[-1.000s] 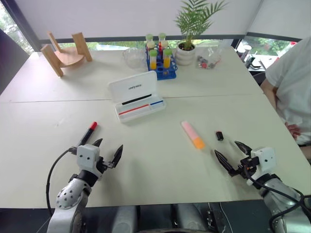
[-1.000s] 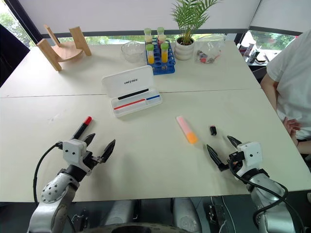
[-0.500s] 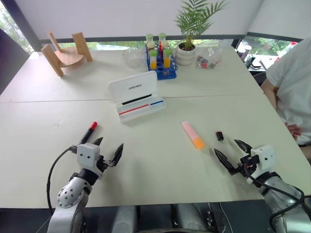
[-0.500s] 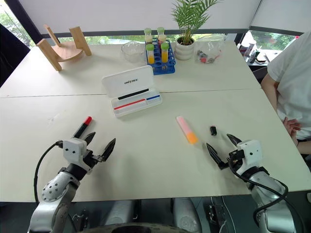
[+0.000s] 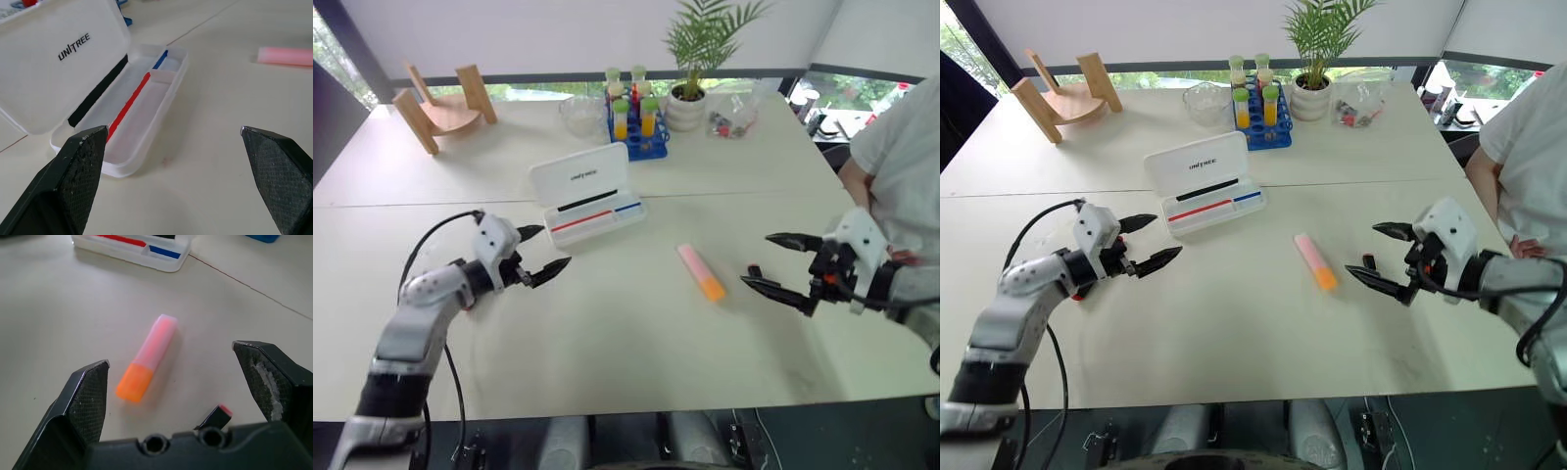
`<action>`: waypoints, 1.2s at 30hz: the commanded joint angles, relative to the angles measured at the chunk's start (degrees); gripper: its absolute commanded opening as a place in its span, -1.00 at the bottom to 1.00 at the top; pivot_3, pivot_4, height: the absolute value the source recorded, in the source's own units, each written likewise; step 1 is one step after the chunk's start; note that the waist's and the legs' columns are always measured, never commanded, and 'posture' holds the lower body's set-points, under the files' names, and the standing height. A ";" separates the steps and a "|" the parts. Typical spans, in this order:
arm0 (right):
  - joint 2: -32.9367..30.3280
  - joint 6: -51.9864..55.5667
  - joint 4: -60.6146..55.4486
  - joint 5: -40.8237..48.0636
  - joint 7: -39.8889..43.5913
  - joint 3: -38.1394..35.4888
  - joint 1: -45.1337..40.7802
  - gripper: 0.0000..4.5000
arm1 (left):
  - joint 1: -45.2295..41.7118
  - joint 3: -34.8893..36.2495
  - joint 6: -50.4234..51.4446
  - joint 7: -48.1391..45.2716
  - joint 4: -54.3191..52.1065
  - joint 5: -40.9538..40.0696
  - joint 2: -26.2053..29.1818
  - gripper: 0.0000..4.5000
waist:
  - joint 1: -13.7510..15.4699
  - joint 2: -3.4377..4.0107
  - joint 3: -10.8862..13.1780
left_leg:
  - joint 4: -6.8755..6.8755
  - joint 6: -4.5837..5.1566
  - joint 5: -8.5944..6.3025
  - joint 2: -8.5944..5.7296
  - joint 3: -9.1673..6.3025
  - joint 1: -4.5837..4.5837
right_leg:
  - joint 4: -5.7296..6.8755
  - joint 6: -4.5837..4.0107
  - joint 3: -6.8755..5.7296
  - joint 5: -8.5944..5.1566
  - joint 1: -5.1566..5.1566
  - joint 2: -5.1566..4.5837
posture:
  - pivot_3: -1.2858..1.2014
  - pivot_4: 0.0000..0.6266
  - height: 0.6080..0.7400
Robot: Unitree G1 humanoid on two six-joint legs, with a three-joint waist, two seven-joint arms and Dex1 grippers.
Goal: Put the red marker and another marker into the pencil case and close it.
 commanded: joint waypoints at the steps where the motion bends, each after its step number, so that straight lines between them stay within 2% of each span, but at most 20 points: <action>1: -3.00 2.61 -0.27 1.46 4.09 3.26 -5.11 1.00 | -8.06 -3.16 -4.21 -8.05 11.68 2.56 0.39 0.98 | 0.11 -0.02 0.01 | 0.01 0.00 0.00 0.00 -0.02 -0.02 | 0.00 0.01 -0.02 0.00 0.00 0.00 | 0.03 -0.52 1.00; 5: -3.23 1.58 1.59 -0.02 6.39 6.63 -11.62 1.00 | -19.65 -6.54 -9.00 -14.35 28.00 6.26 -2.24 0.98 | 0.03 -0.09 0.06 | 0.06 0.01 0.00 -0.02 -0.01 -0.27 | -0.02 0.04 -0.05 0.01 -0.22 -0.03 | 0.03 -0.52 1.00; 9: -2.05 0.61 1.54 -1.48 5.74 7.98 -14.29 1.00 | -26.68 -9.55 -13.47 -19.08 40.24 10.06 -6.18 0.98 | 0.03 -0.10 0.07 | 0.06 0.02 -0.01 -0.03 0.01 -0.30 | -0.04 0.06 -0.05 0.00 -0.23 -0.05 | 0.03 -0.52 1.00; 19: -0.59 0.64 -0.06 -2.29 3.91 6.70 -14.30 1.00 | -31.69 -10.05 -19.13 -18.06 52.64 15.77 -9.49 0.98 | -0.05 -0.14 0.09 | 0.14 0.05 -0.02 -0.02 0.00 -0.35 | 0.13 0.08 -0.03 0.00 -0.35 -0.04 | 0.03 -0.52 1.00; 22: -0.31 -0.27 -0.31 -3.15 3.26 6.59 -14.15 1.00 | -32.34 -9.40 -18.34 -17.26 54.56 16.03 -10.24 0.62 | -0.02 -0.14 0.09 | 0.21 0.05 -0.02 -0.02 0.00 -0.35 | 0.13 0.10 -0.03 0.01 -0.30 -0.05 | 0.03 -0.52 1.00; 29: 0.59 -0.79 0.07 -3.48 2.20 7.12 -15.48 1.00 | -31.05 -8.43 -17.05 -20.82 52.09 15.10 -10.06 -0.89 | -0.04 -0.14 0.09 | 0.19 0.05 -0.02 -0.02 -0.01 -0.34 | 0.13 0.10 -0.03 0.01 -0.31 -0.04 | 0.03 -0.52 1.00; 30: 0.63 -0.86 0.22 -3.54 2.19 7.20 -15.70 1.00 | -30.36 -8.46 -16.74 -21.92 50.67 14.83 -9.86 -0.97 | -0.05 -0.14 0.09 | 0.19 0.05 -0.02 -0.02 -0.01 -0.34 | 0.13 0.10 -0.03 0.01 -0.31 -0.05 | 0.03 -0.52 1.00; 33: 0.64 -1.04 0.81 -3.84 2.40 7.51 -16.34 1.00 | -27.78 -9.09 -15.16 -24.92 45.11 14.38 -9.15 -0.97 | -0.06 -0.14 0.10 | 0.19 0.05 -0.02 -0.02 0.00 -0.34 | 0.14 0.10 -0.03 0.01 -0.31 -0.05 | 0.03 -0.52 1.00; 36: 0.85 -1.31 1.92 -4.31 2.66 8.23 -17.99 1.00 | -21.51 -10.88 -12.19 -29.70 32.90 12.93 -7.12 -0.97 | -0.16 -0.12 0.09 | 0.15 0.05 -0.02 -0.01 0.02 -0.33 | 0.14 0.10 0.00 0.01 -0.31 -0.06 | 0.03 -0.52 1.00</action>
